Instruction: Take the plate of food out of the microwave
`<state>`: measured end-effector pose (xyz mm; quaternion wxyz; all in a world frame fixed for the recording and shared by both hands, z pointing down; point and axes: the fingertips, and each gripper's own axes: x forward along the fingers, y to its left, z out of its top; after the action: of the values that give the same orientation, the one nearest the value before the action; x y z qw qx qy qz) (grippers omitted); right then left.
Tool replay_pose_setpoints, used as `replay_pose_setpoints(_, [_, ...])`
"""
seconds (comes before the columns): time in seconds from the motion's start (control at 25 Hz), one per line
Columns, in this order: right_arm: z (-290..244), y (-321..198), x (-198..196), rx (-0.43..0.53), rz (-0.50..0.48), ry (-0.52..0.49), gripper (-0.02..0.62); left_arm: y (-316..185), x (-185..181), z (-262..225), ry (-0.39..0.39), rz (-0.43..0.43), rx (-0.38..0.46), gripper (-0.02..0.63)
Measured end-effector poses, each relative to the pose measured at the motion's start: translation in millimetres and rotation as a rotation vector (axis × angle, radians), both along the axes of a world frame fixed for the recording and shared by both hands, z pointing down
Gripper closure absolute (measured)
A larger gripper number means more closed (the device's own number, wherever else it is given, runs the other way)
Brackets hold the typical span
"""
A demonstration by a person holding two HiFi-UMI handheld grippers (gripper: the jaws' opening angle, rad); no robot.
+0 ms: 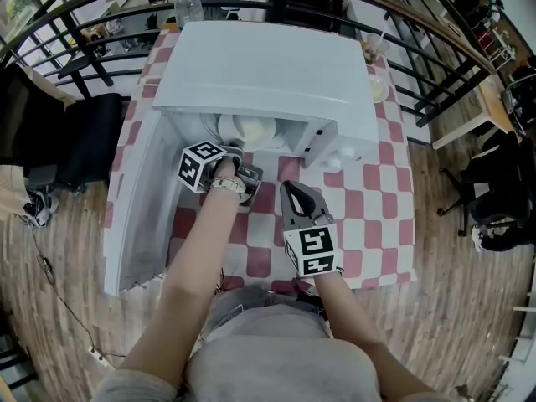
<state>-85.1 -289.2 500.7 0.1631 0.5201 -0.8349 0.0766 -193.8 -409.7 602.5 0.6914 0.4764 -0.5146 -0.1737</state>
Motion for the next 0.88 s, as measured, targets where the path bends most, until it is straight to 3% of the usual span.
replay_pose_setpoints(0.24, [-2.8,3.0,-1.8,0.003,0.008,0.004,0.569,1.9,0.0,-8.4,0.016,0.005,0.014,0.565])
replay_pose_setpoints(0.56, [-2.5,6.6,-0.4,0.006,0.024,0.006,0.569,3.0,2.0,-10.1,0.023,0.026,0.053,0.572])
replay_pose_setpoints(0.88, [-0.8,9.1,2.0,0.007,0.032,0.008,0.569,-7.6,1.9,-30.0,0.050,0.003,0.235,0.594])
